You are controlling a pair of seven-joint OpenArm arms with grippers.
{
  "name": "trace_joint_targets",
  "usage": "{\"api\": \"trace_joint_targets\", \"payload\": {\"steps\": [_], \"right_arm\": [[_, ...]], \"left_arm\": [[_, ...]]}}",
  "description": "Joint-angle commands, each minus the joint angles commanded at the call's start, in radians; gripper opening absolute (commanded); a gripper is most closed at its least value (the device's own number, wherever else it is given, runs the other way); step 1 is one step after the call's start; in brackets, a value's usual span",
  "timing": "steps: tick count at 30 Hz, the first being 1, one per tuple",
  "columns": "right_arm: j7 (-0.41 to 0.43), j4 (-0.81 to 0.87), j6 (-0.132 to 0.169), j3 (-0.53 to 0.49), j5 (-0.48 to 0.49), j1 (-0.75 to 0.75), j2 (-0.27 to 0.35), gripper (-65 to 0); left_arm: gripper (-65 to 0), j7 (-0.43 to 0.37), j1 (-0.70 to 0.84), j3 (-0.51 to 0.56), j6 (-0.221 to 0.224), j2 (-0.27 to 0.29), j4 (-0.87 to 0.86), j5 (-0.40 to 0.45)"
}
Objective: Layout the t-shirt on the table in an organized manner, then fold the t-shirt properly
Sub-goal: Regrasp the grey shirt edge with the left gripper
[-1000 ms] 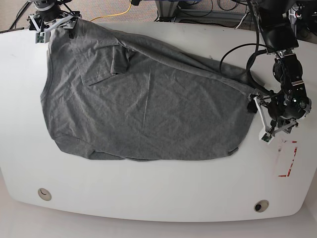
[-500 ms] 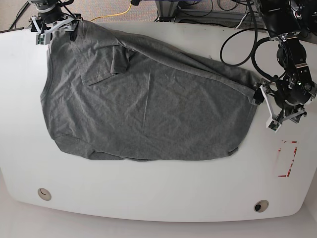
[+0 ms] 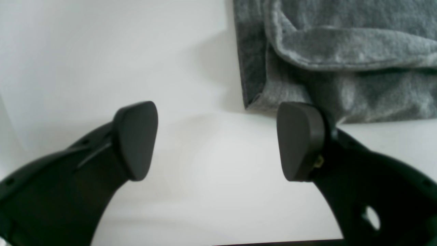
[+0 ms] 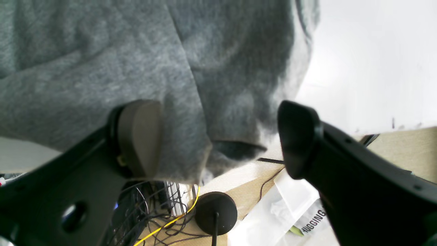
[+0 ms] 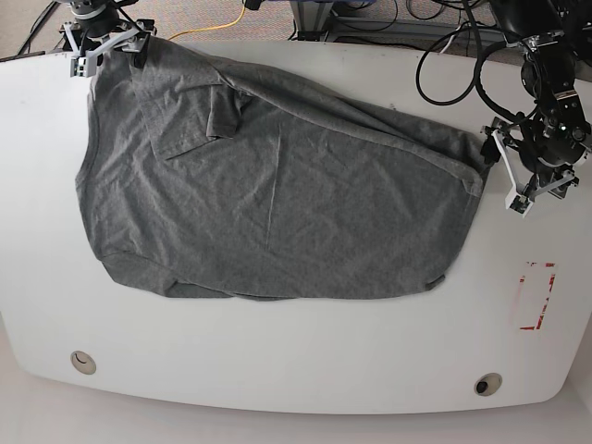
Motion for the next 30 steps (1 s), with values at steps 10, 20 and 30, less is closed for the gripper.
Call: {"api": "trace_joint_targets", "payload": {"steps": [10, 20, 30], "right_arm": [[0.000, -0.091, 0.000, 0.002, -0.038, 0.058, 0.048, -14.7], [0.000, 0.012, 0.000, 0.005, -0.068, 0.060, 0.049, -14.7], [0.000, 0.038, 0.000, 0.006, -0.068, 0.055, 0.049, -14.7]], "left_arm": [[-13.9, -0.107, 0.000, 0.083, 0.000, 0.000, -0.080, -0.005], [-13.9, -0.107, -0.023, 0.083, 0.000, 0.005, -0.089, 0.000], [-13.9, -0.106, -0.025, 0.078, 0.000, -0.012, -0.133, 0.000]]}}
